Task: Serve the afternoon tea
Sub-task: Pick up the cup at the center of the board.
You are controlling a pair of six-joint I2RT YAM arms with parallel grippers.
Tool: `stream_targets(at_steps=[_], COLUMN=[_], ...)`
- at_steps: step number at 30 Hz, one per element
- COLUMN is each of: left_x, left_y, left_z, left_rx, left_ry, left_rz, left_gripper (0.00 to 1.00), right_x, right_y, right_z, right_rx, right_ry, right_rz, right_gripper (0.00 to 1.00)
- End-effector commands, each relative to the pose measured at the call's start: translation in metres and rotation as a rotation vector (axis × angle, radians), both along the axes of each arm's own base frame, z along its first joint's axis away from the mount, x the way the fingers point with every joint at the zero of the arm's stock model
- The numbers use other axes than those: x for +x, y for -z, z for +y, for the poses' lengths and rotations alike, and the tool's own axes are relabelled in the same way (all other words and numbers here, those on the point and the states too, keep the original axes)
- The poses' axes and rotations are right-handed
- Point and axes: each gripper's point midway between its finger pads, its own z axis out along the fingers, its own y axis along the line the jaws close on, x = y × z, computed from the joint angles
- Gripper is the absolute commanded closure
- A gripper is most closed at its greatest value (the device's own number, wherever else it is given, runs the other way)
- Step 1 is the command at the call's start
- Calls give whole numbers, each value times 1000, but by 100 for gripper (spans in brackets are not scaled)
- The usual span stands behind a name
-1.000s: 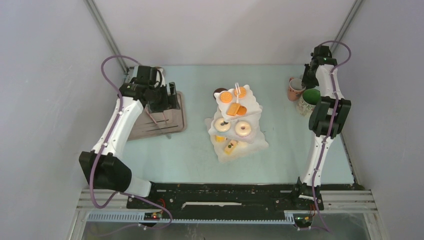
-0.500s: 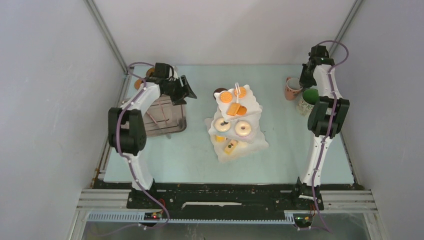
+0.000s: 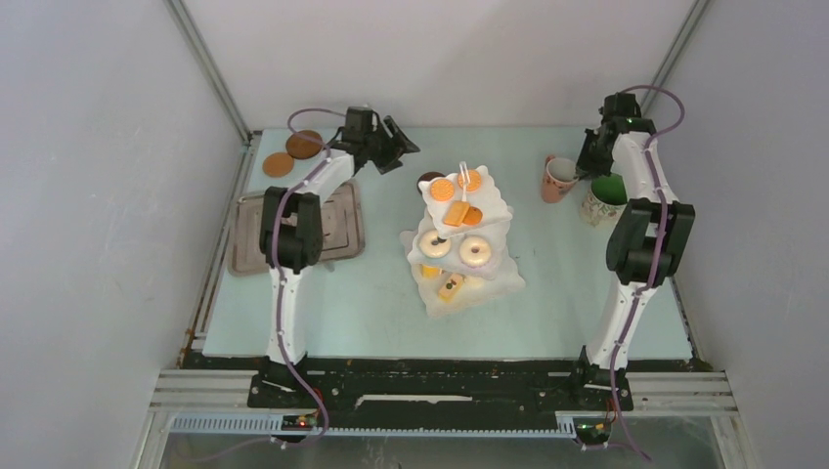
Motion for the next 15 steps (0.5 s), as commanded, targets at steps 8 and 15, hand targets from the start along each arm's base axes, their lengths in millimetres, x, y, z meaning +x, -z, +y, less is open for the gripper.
stream_targets(at_steps=[8, 15], left_x=[17, 30], left_y=[42, 55], left_z=[-19, -29], left_rx=[-28, -113], left_ry=[-227, -271], left_rz=[82, 106], left_gripper=[26, 24], right_x=[0, -6], right_y=[-123, -129], right_z=[21, 28], right_rx=[98, 125], right_ry=[-26, -47], right_rz=[-331, -346], right_gripper=[100, 100])
